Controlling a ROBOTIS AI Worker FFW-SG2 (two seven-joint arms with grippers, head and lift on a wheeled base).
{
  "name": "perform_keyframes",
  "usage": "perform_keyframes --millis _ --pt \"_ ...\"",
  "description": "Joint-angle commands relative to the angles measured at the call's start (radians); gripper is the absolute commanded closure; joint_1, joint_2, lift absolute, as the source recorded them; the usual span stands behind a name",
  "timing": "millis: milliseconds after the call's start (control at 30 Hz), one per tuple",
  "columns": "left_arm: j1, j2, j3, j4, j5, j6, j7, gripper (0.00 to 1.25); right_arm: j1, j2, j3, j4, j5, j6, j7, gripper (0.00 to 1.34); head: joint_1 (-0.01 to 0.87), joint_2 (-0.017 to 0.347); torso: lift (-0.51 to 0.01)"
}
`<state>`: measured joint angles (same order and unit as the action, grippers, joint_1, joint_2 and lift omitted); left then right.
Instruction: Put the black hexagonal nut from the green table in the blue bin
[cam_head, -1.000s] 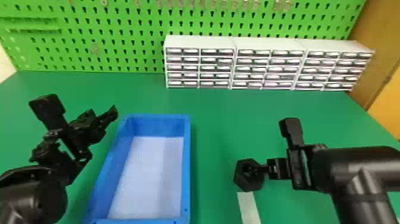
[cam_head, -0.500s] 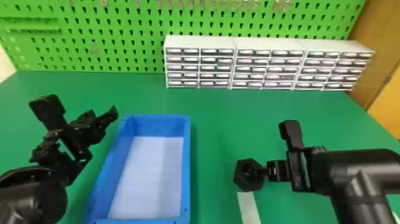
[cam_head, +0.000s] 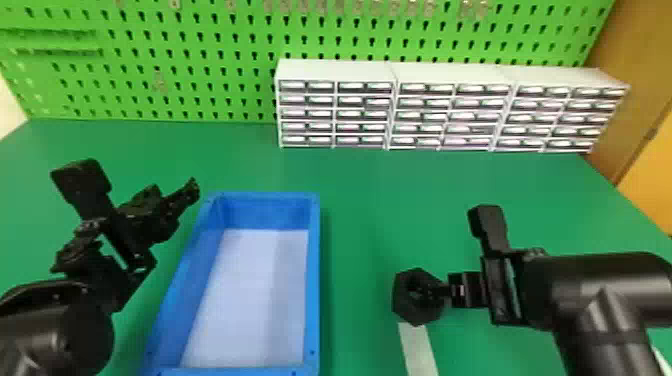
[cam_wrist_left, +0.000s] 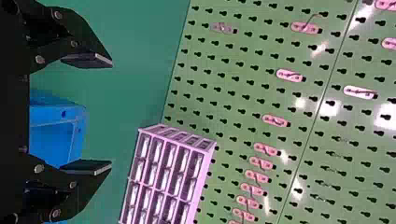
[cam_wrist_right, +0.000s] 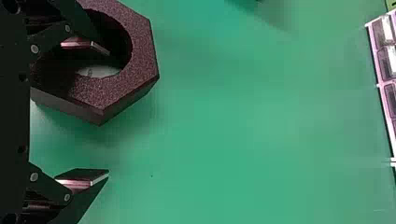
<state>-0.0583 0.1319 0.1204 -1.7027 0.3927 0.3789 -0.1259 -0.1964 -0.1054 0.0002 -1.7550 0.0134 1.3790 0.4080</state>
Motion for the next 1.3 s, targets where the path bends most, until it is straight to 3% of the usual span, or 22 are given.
perform_keyframes --millis 0,867,1100,1267 --pt "0.000 0.000 0.001 0.000 0.000 0.000 0.000 0.48 0.000 0.001 0.001 0.002 0.002 0.000 0.000 0.37 0.691 0.009 -0.097" --pt "0.000 0.000 0.001 0.000 0.000 0.000 0.000 0.48 0.002 0.000 0.006 0.005 0.002 0.000 0.000 0.40 0.691 0.009 -0.097" --pt "0.000 0.000 0.001 0.000 0.000 0.000 0.000 0.48 0.000 0.000 0.008 0.005 0.002 0.000 0.000 0.63 0.691 0.009 -0.097" --pt "0.000 0.000 0.001 0.002 0.000 0.000 0.000 0.48 0.000 0.000 0.012 0.006 0.005 0.003 0.000 0.72 0.691 0.009 -0.097"
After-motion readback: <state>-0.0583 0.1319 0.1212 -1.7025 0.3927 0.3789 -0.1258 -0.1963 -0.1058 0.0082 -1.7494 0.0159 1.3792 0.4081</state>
